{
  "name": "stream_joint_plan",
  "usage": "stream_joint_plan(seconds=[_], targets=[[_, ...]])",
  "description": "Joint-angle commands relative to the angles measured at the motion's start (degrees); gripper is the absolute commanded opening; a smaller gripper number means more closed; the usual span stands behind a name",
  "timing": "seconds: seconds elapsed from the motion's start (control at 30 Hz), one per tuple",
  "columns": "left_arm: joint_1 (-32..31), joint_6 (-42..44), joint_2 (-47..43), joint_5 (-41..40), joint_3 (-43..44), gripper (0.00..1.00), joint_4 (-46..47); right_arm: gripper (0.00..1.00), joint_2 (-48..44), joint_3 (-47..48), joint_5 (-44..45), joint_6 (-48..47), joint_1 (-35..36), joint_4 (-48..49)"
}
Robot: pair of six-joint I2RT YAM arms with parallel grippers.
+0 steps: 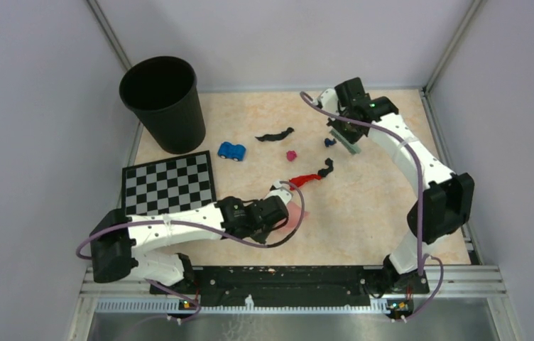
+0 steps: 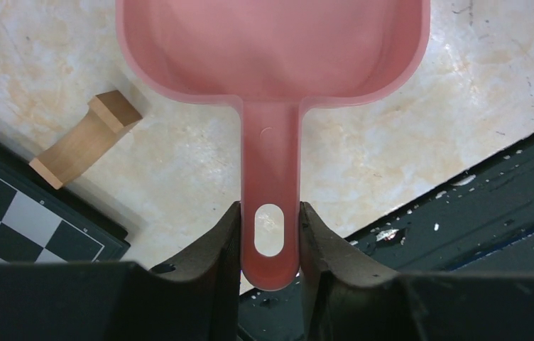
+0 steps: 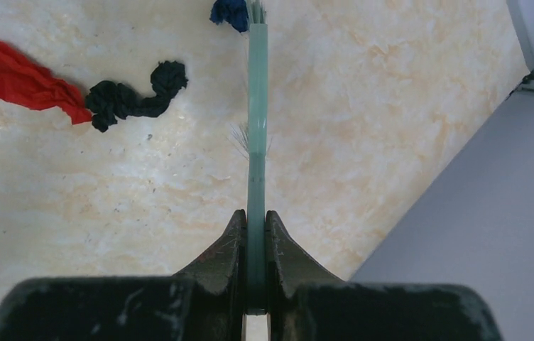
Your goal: Sweep away the paper scraps from the table
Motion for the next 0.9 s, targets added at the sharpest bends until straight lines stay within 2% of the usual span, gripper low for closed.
stream_joint_plan(seconds=[0.0, 0.17, 0.33, 0.6, 0.87], targets=[[4.2, 5.4, 0.7, 2.5, 1.6, 0.0, 1.0, 0.0, 3.6, 0.0, 6.1, -0.5, 4.1, 1.9], [8.4, 11.7, 1.9, 6.5, 2.0, 0.0, 3.6, 0.0, 7.4, 1.0, 4.9, 1.1, 8.3, -1.3], [9.6, 16.3, 5.0, 10.3, 2.6, 0.0, 5.6, 0.0, 10.2, 1.1, 0.9, 3.9, 11.6, -4.0], [9.6, 17.6, 9.9, 11.5, 4.0, 0.0, 9.5, 0.0, 10.0, 6.6, -18.7, 9.4, 12.4, -11.6], [9.6, 17.1, 11.9, 10.9, 4.6, 0.0, 11.1, 0.0, 6.0, 8.5, -29.0, 12.7, 11.8, -16.0]])
